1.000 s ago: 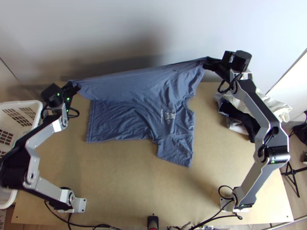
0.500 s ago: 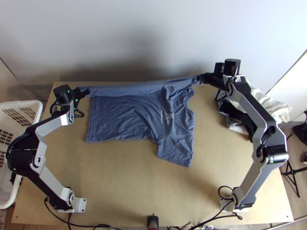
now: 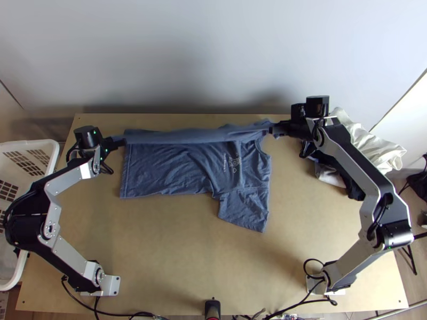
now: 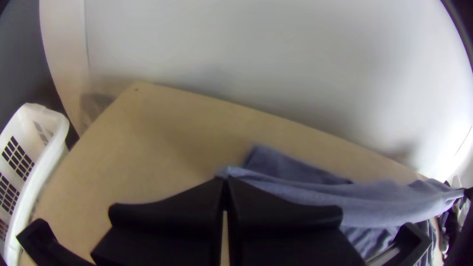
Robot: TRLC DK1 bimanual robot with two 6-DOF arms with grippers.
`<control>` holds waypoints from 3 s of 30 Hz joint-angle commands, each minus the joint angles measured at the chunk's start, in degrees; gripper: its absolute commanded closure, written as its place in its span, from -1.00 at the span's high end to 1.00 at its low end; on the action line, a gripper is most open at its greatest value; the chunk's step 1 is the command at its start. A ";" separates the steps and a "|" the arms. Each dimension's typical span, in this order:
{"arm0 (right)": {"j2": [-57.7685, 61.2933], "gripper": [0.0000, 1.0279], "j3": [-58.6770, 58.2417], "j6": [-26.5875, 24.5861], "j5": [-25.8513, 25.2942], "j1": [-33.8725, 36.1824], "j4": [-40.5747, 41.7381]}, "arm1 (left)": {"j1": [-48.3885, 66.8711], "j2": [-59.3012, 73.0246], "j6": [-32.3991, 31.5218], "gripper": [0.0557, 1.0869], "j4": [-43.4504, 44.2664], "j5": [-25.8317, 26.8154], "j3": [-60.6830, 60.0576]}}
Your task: Fold the t-shirt
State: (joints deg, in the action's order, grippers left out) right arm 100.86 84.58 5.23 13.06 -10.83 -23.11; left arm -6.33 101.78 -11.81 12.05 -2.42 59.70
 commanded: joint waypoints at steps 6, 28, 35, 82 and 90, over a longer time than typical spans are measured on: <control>-4.53 -0.95 -5.47 -5.59 1.00 -0.07 -7.12 | 4.22 -9.32 1.35 -0.88 -9.24 2.77 -10.31; -29.49 0.93 -27.89 -0.14 2.32 -5.78 -10.64 | -0.79 -24.70 4.34 0.90 -28.23 13.40 -15.41; -37.75 0.91 -33.86 3.55 2.32 -7.98 -13.80 | 1.05 -29.71 4.43 0.90 -33.68 14.54 -20.33; -27.12 0.90 -49.68 12.34 0.92 -17.47 -2.81 | 1.05 -33.40 -3.22 0.90 -29.90 14.37 -25.16; -27.03 0.89 -47.22 12.34 0.92 -17.65 -2.73 | 3.08 -33.22 -4.18 0.90 -29.19 14.37 -25.86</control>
State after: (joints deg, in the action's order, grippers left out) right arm 73.14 35.55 17.56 14.11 -28.38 -26.26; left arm -4.62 68.45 -15.49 -17.43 11.97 34.28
